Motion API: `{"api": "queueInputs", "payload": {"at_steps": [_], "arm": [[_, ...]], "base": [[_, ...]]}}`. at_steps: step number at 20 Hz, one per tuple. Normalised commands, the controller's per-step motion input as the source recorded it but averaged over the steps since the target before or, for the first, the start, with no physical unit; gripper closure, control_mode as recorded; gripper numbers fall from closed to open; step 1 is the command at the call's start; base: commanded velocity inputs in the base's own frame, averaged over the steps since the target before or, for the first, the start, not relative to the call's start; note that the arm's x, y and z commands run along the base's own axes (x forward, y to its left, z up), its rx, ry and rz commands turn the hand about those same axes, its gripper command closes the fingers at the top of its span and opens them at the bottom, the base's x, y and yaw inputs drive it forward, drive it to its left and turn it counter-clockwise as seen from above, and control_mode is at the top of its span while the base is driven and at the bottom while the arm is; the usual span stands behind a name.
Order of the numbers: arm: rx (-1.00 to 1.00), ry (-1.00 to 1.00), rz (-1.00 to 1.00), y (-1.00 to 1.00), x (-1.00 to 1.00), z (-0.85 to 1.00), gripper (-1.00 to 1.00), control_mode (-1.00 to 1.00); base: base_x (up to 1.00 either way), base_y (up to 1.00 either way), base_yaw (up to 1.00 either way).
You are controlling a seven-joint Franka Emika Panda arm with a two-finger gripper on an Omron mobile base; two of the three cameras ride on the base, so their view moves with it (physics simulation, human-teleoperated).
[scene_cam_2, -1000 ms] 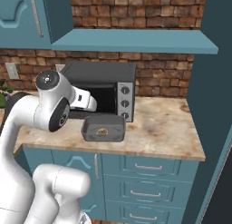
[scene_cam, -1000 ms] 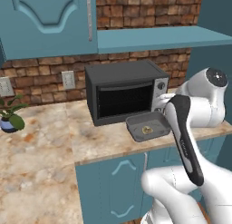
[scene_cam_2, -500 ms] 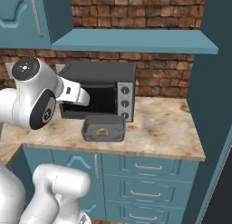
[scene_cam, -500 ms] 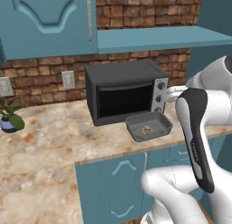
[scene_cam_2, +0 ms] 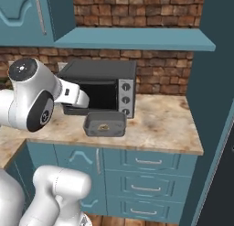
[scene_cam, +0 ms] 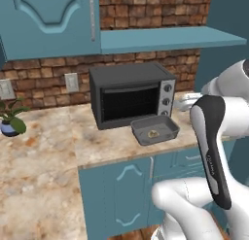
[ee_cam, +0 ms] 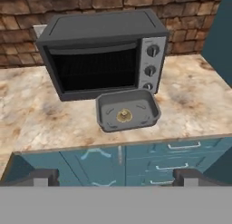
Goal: Take the lime and mushroom out of the freezer and place them in the tupperware container on the counter. Then put the tupperware containing the vegetables back in the freezer.
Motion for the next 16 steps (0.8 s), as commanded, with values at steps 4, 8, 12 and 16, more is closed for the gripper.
{"api": "queueInputs", "payload": {"at_steps": [4,8,12,16], "arm": [[0.00,0.00,0.00,0.00,0.00,0.00,-1.00,1.00],[0.00,0.00,0.00,0.00,0.00,0.00,-1.00,1.00],[0.00,0.00,0.00,0.00,0.00,0.00,-1.00,1.00],[0.00,0.00,0.00,0.00,0.00,0.00,-1.00,1.00]], "base": [[-1.00,-0.96,0.00],[-0.51,-1.00,0.00],[-0.87,-1.00,0.00],[-0.24,-1.00,0.02]]}}
